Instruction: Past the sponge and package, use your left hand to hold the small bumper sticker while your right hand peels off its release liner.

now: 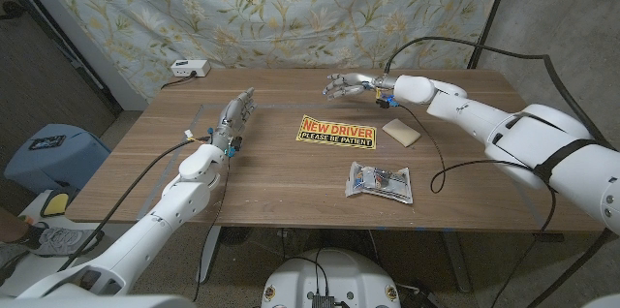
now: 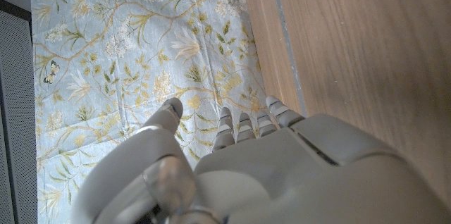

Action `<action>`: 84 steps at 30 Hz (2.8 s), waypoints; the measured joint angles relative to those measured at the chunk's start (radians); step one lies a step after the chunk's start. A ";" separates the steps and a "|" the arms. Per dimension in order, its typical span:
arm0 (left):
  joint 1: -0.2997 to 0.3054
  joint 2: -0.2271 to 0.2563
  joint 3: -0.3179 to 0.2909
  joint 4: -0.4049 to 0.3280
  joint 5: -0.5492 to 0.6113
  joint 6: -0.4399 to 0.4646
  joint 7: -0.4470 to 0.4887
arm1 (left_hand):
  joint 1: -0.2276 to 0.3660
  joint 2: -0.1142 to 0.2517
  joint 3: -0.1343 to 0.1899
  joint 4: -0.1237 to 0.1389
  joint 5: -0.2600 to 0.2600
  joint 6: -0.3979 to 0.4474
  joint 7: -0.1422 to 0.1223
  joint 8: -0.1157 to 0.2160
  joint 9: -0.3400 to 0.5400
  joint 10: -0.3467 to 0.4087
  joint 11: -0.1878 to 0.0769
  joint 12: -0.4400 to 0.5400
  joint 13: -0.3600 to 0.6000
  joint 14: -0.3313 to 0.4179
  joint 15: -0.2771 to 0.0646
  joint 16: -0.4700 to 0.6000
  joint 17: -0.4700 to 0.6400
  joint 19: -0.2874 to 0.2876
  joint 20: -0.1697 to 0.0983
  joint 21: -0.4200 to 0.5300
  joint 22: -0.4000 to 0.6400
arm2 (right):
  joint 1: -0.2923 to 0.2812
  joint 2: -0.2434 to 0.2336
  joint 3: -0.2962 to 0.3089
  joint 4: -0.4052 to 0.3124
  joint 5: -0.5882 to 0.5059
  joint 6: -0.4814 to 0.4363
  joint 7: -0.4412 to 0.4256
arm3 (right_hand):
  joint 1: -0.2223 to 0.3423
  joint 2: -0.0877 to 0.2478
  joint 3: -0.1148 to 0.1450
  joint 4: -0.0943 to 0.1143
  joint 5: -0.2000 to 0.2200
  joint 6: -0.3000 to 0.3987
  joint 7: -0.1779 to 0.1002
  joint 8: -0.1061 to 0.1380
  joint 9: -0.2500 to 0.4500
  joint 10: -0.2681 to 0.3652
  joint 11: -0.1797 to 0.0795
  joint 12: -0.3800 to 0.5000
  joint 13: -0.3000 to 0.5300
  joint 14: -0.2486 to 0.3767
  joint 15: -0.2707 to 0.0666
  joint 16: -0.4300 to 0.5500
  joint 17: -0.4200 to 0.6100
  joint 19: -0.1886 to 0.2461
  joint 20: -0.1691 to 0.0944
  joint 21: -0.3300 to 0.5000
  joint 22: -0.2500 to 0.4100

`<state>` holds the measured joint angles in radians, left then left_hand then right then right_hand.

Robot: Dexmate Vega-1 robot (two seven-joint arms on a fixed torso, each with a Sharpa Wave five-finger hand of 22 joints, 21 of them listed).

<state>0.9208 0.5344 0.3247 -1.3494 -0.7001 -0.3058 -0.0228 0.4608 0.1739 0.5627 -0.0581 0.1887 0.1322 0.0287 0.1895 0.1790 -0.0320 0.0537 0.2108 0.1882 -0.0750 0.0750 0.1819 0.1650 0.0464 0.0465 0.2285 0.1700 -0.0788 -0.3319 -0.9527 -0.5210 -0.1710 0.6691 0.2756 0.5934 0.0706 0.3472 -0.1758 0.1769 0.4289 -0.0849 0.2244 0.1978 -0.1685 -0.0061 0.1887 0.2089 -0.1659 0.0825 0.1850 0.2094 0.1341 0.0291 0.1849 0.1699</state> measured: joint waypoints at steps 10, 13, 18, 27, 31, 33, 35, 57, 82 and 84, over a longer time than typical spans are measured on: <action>0.014 -0.001 -0.003 -0.011 -0.001 0.000 0.014 | 0.000 0.000 -0.004 -0.004 0.000 0.000 0.000 0.000 0.000 0.000 0.000 0.000 0.000 0.000 0.011 0.000 0.000 0.006 0.006 0.000 0.000 | 0.036 0.046 -0.061 0.084 0.002 0.011 -0.031 | 0.024 -0.008 0.009 -0.002 0.000 0.076 -0.047 0.018 -0.001 -0.005 -0.016 0.008 -0.004 0.000 0.000 0.000 0.000 -0.005 0.005 0.000 0.000; 0.016 -0.001 -0.004 -0.014 -0.001 0.000 0.020 | 0.000 0.000 -0.004 -0.004 0.000 0.000 0.000 0.000 0.000 0.000 0.000 0.000 0.000 0.000 0.011 0.000 0.000 0.006 0.006 0.000 0.000 | 0.042 0.055 -0.076 0.095 0.005 0.011 -0.040 | 0.035 -0.008 0.010 -0.004 0.000 0.093 -0.062 0.025 -0.003 -0.005 -0.016 0.008 -0.004 0.000 0.000 0.000 0.000 -0.009 0.009 0.000 0.000; 0.024 -0.001 -0.005 -0.022 -0.001 0.001 0.026 | 0.000 0.000 -0.004 -0.004 0.000 0.000 0.000 0.000 0.000 0.000 0.000 0.000 0.000 0.000 0.011 0.000 0.000 0.006 0.006 -0.008 0.000 | 0.048 0.066 -0.095 0.104 0.009 0.011 -0.050 | 0.043 -0.016 0.015 0.001 0.000 0.116 -0.074 0.029 -0.003 -0.005 -0.016 0.008 -0.004 0.000 0.000 0.000 0.000 -0.010 0.010 0.000 0.000; 0.033 -0.001 -0.006 -0.029 -0.001 0.001 0.030 | 0.000 0.000 -0.004 -0.004 0.000 0.000 0.000 0.000 0.000 0.000 0.000 0.000 0.000 0.000 0.011 0.000 0.000 0.005 0.005 -0.008 0.000 | 0.058 0.089 -0.125 0.116 0.010 0.005 -0.059 | 0.052 -0.018 0.019 -0.003 0.000 0.123 -0.081 0.029 -0.003 -0.005 -0.016 0.008 -0.010 0.000 0.000 0.000 0.000 -0.023 0.012 0.000 0.000; 0.038 -0.002 -0.007 -0.031 -0.002 0.001 0.032 | 0.000 0.000 -0.004 -0.004 0.000 0.000 0.000 0.000 0.000 0.000 0.000 0.000 0.000 0.000 0.011 0.000 0.000 0.005 0.005 -0.008 0.000 | 0.062 0.100 -0.139 0.123 0.010 -0.006 -0.062 | 0.056 -0.021 0.019 -0.003 0.000 0.123 -0.081 0.029 -0.003 -0.001 -0.020 0.008 -0.010 0.000 0.000 0.000 0.000 -0.023 0.012 0.000 0.000; 0.039 -0.002 -0.007 -0.033 -0.002 0.001 0.033 | 0.000 0.000 -0.004 -0.004 0.000 0.000 0.000 0.000 0.000 0.000 0.000 0.000 0.000 0.000 0.011 0.000 0.000 0.005 0.005 -0.008 0.000 | 0.063 0.105 -0.145 0.125 0.010 -0.011 -0.063 | 0.060 -0.018 0.019 -0.003 0.000 0.121 -0.079 0.029 -0.002 -0.001 -0.020 0.008 -0.010 0.000 0.000 0.000 0.000 -0.023 0.012 0.000 0.000; 0.041 -0.002 -0.007 -0.034 -0.003 0.001 0.034 | 0.000 0.000 -0.004 -0.004 0.000 0.000 0.000 0.000 0.000 0.000 0.000 0.000 0.000 0.000 0.011 0.000 0.000 0.005 0.005 -0.008 0.000 | 0.065 0.108 -0.149 0.127 0.010 -0.016 -0.065 | 0.060 -0.018 0.019 -0.003 0.000 0.119 -0.077 0.029 -0.002 -0.001 -0.020 0.008 -0.010 0.000 0.000 0.000 0.000 -0.023 0.012 0.000 0.000; 0.050 0.000 -0.010 -0.042 -0.004 0.000 0.041 | 0.005 0.005 -0.004 -0.004 0.000 0.000 0.000 0.000 0.000 0.000 0.000 0.000 0.000 0.000 0.011 0.000 0.000 0.005 0.005 -0.008 0.000 | 0.081 0.155 -0.217 0.145 0.025 -0.099 -0.089 | 0.068 -0.025 0.024 0.002 0.000 0.119 -0.077 0.023 -0.002 -0.002 -0.020 0.008 -0.010 0.000 0.000 0.004 0.000 -0.028 0.006 0.000 0.000; 0.038 -0.004 -0.012 -0.020 -0.005 -0.001 0.040 | 0.005 0.005 -0.004 -0.004 0.000 0.000 0.000 0.000 0.000 0.000 0.000 0.000 0.000 0.000 0.011 0.000 0.000 0.005 0.005 -0.016 0.000 | 0.091 0.194 -0.277 0.151 0.035 -0.181 -0.096 | 0.090 -0.029 0.032 0.002 0.000 0.134 -0.100 0.023 -0.002 -0.002 -0.019 0.008 -0.015 -0.004 0.004 0.004 0.000 -0.046 0.010 0.000 0.000; 0.038 -0.004 -0.012 -0.020 -0.005 0.000 0.039 | 0.005 0.005 -0.004 -0.004 0.000 0.000 0.000 0.000 0.000 0.000 0.000 0.000 0.000 0.000 0.011 0.000 0.000 0.005 0.005 -0.016 0.000 | 0.091 0.196 -0.281 0.151 0.035 -0.184 -0.096 | 0.090 -0.029 0.032 0.002 0.000 0.134 -0.100 0.023 -0.002 -0.002 -0.019 0.008 -0.015 -0.004 0.004 0.004 0.000 -0.046 0.010 0.000 0.000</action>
<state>0.9587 0.5301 0.3132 -1.3693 -0.7054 -0.3062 0.0160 0.4658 0.1788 0.5585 -0.0621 0.1887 0.1321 0.0286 0.1895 0.1790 -0.0322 0.0536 0.2108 0.1881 -0.0751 0.0858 0.1819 0.1650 0.0518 0.0519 0.2130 0.1700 0.0118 -0.1356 -1.2340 -0.3697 -0.1358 0.4851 0.1799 0.6832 0.0412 0.3796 -0.1736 0.1769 0.5627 -0.1845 0.2470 0.1955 -0.1703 -0.0256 0.1964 0.1938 -0.1696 0.0862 0.1890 0.2097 0.0882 0.0394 0.1850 0.1699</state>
